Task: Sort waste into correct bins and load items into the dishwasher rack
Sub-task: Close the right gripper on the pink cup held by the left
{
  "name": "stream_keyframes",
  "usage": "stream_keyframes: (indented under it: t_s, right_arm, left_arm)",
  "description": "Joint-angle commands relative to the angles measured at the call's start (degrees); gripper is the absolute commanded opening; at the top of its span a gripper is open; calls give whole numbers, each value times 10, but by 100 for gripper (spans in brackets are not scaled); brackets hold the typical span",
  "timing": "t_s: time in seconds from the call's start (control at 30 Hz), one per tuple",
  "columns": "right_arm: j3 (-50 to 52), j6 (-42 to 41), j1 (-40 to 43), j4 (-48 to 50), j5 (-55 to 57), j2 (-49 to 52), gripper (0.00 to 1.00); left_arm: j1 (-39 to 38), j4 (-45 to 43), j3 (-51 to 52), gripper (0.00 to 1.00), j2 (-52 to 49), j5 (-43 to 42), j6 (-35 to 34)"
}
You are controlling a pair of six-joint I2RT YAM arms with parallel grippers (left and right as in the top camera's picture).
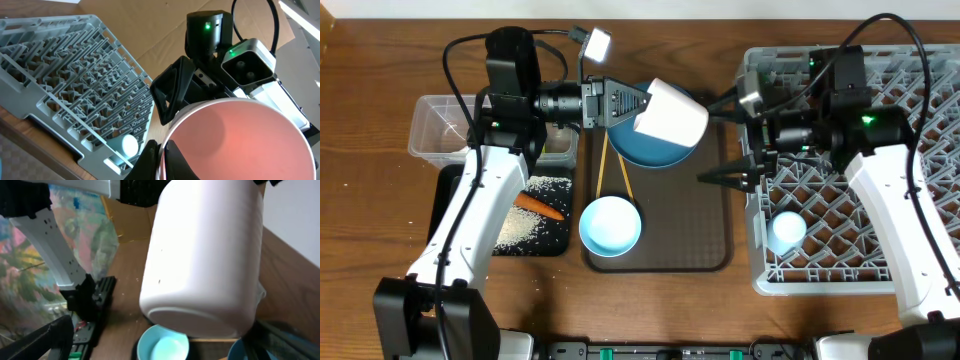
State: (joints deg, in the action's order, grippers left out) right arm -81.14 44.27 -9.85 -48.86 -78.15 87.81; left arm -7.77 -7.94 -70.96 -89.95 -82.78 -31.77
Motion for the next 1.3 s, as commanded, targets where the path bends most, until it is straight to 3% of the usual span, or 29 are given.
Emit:
stream_keyframes:
  t_s: [0.0,0.3,0.63,0.87,1.03,1.27]
  right_arm:
    - [4,10,-20,19,6,7,98]
    - [4,-46,-47,87,29,22,95]
    - [4,-87,-48,136,27,22,77]
    - [4,-91,-49,143,11,22,57]
    - [4,-91,-49,161,-10,22,57]
    - [4,-111,-49,183,-24,22,70]
  left_arm:
    - [-1,-3,-5,6,0,-12,-5]
    - [-1,-3,-5,6,0,-15,-5]
    - [-1,-3,-5,6,0,-14,-4]
    - [-1,-3,-5,6,0,-14,-4]
    - [-1,-3,-5,6,0,-14,-3]
    - [-1,-3,-5,6,0,-14,-2]
